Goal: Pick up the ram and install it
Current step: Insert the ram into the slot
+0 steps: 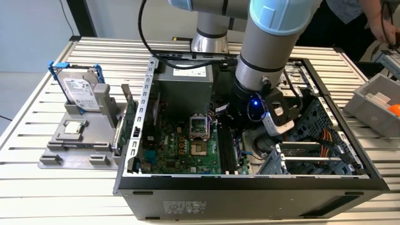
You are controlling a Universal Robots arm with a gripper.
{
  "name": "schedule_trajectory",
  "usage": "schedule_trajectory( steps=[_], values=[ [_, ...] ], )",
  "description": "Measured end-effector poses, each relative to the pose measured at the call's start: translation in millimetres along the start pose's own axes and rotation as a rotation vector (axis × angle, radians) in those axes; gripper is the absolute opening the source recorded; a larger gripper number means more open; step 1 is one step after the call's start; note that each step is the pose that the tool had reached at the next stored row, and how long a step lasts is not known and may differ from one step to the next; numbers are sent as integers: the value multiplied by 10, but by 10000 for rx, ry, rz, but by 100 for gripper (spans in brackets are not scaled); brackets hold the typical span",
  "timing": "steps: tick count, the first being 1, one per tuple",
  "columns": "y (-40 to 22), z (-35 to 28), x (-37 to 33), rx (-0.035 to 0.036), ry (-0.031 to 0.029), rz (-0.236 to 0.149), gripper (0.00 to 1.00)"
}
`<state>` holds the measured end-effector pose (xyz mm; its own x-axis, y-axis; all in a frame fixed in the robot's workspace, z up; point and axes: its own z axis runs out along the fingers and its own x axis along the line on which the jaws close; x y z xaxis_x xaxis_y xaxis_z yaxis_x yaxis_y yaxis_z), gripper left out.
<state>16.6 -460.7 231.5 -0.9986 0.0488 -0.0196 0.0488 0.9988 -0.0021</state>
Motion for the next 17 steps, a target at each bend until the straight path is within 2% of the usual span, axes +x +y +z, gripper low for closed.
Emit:
schedule_trajectory(
  steps=[13,17],
  values=[
    [-77,70,19,-4,-4,-237,0],
    [-81,103,37,-5,-6,-272,0]
  ],
)
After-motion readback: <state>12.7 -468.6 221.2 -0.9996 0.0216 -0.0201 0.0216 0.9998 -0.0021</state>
